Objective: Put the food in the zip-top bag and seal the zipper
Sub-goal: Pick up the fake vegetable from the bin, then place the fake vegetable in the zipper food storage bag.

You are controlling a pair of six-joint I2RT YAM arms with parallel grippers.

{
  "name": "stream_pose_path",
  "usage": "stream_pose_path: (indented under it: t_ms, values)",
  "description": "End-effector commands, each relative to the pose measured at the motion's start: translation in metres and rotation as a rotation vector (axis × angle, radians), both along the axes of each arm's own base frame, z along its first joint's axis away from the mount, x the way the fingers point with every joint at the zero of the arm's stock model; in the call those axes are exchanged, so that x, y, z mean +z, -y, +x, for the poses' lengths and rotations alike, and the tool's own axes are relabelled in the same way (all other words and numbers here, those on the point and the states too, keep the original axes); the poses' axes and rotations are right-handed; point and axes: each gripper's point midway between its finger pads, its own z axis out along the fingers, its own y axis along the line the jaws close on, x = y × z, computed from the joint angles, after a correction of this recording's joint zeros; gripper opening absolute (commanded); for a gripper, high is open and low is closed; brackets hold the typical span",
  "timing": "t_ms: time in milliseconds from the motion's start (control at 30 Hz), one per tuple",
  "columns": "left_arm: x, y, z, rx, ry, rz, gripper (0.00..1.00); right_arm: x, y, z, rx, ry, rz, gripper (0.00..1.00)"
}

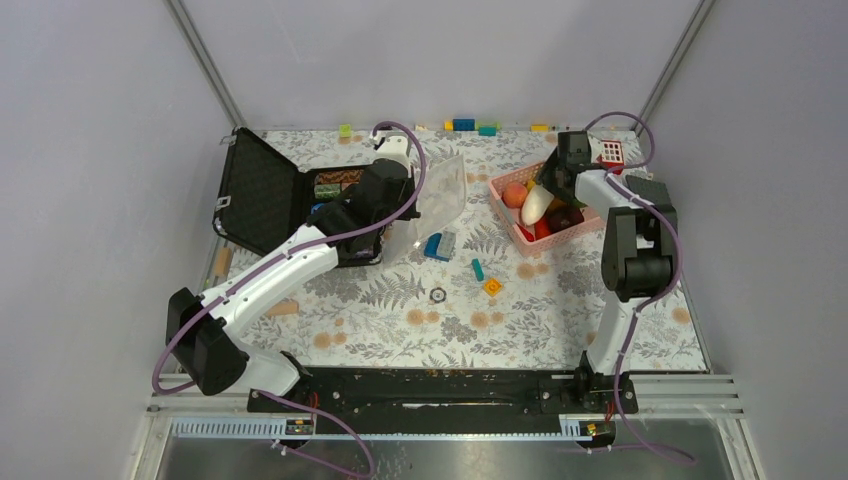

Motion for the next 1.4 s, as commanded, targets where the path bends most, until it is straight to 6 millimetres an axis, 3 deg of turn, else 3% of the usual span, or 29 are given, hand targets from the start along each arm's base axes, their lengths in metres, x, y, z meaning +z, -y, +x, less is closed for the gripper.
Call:
stream_pose_path:
  t_ms: [0, 133, 233, 300, 400, 500, 567, 667, 800, 1033, 1167, 1367]
  values:
    - [0.023, 0.005, 0.0, -0.007, 0.03, -0.079, 0.0, 0.048, 0.002, -0.007, 0.037, 0.109, -0.039, 0.32]
    - [0.024, 0.003, -0.007, -0.015, 0.014, -0.085, 0.0, 0.097, -0.003, -0.03, 0.092, 0.234, -0.073, 0.28]
    - [0.024, -0.002, -0.011, -0.005, 0.005, -0.081, 0.0, 0.151, -0.029, -0.057, 0.193, 0.399, -0.14, 0.27]
    - [0.025, -0.004, -0.012, 0.003, 0.0, -0.081, 0.0, 0.198, -0.064, -0.081, 0.3, 0.552, -0.181, 0.27]
    - [0.026, -0.004, -0.015, 0.005, -0.017, -0.091, 0.0, 0.248, -0.109, -0.117, 0.43, 0.748, -0.167, 0.26]
    - [0.028, -0.001, -0.02, -0.014, -0.037, -0.119, 0.0, 0.286, -0.152, -0.149, 0.555, 0.956, -0.11, 0.26]
    - [0.03, 0.002, -0.024, -0.027, -0.046, -0.139, 0.0, 0.301, -0.179, -0.167, 0.641, 1.044, -0.079, 0.27]
    - [0.037, 0.002, -0.031, -0.037, -0.053, -0.17, 0.0, 0.313, -0.209, -0.181, 0.725, 1.112, -0.023, 0.28]
    - [0.045, 0.004, -0.04, -0.059, -0.061, -0.218, 0.0, 0.313, -0.24, -0.19, 0.777, 1.16, 0.048, 0.28]
    - [0.053, 0.015, -0.055, -0.125, -0.099, -0.29, 0.0, 0.312, -0.268, -0.206, 0.836, 1.232, 0.104, 0.29]
    - [0.059, 0.019, -0.064, -0.166, -0.106, -0.325, 0.0, 0.32, -0.267, -0.217, 0.848, 1.271, 0.121, 0.3]
    - [0.054, 0.016, -0.067, -0.134, -0.133, -0.346, 0.0, 0.348, -0.241, -0.231, 0.774, 1.307, 0.138, 0.29]
